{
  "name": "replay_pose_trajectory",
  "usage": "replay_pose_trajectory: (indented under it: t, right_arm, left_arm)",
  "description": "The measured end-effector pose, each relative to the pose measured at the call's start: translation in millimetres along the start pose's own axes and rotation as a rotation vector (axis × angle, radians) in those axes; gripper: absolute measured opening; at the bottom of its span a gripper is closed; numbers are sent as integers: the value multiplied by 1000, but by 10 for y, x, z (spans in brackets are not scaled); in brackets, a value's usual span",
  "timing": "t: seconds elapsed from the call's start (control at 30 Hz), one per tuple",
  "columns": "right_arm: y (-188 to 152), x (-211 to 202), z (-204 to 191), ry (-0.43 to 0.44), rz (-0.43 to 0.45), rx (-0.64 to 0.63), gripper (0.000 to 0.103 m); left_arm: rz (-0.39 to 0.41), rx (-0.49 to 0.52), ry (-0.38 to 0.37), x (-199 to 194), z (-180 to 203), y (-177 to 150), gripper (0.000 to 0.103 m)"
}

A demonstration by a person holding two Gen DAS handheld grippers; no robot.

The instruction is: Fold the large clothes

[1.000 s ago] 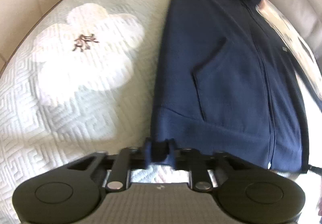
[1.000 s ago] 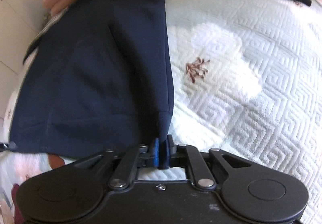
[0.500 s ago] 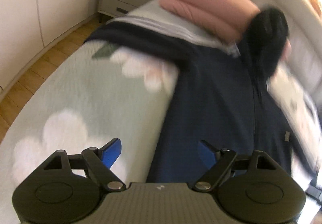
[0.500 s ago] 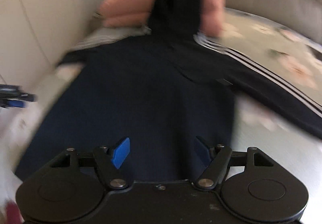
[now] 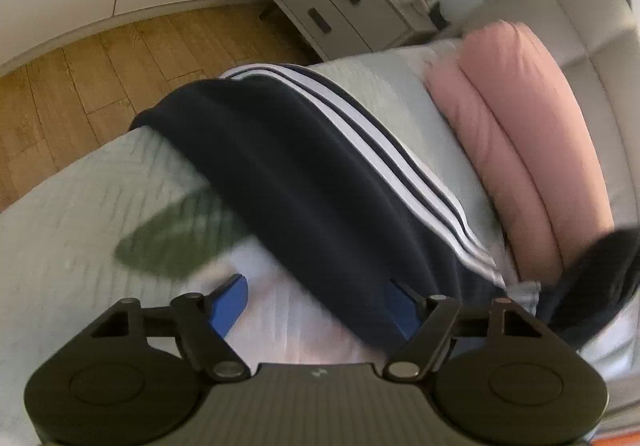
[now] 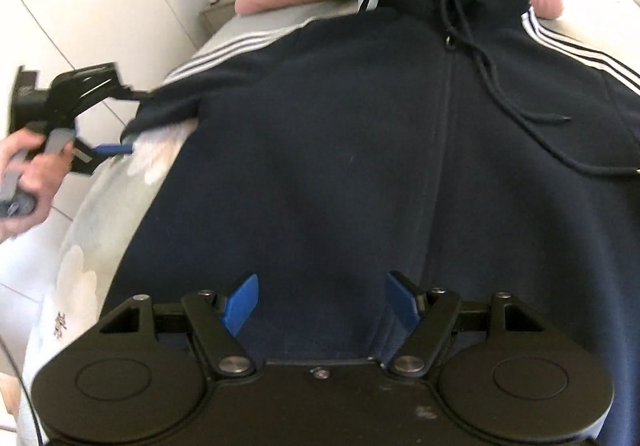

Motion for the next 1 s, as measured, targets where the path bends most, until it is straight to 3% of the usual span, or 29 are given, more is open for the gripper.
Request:
replay_pose_trajectory:
  t: [0.03,0.07,0.1,0.13,0.33,0.5,0.57,0.7,0.9,1.0]
  right_arm:
    - [21,4,-21,-9,-7,11,84]
    - [21,6,-30,-18,-17,30,84]
    - [-10,-5,-37,-26,-22,53,84]
    - [-32,-31,-59,-35,-24,80,84]
    - [82,-20,-320,-119,-45,74,83]
    - [303,80,-590,-121,-84,91,83]
    - [402,171,-665,-121,-94,105,83]
    - [482,210,-819,-30,-53,143,83]
    - [560,482,-959,116,-38,152,83]
    - [538,535,-935,145,-24,128,83]
  left_arm:
    - [27,-6,-20,26,-6,46,71]
    - [39,0,-24,40,-8,82,58]
    - [45,19,-9,54,-16,105,17]
    - [37,42,1,89,-45,113,10]
    - [19,63,-118,1,-344,0,10]
    - [-31,-70,-232,-42,-634,118,28]
    - [-44,-134,-271,-10,-729,177,29]
    - [0,-242,-311,152,-867,428,30]
    - [57,-288,-328,284,-889,548,25]
    - [104,-298,-315,243,-872,491,25]
Point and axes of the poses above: each gripper's, at about its wrist camera, not at the fingertips, and x roughly the way its jaws point, z to its right, y to its top, the point moved 3 cm from there along x, roughly the way its jaws point
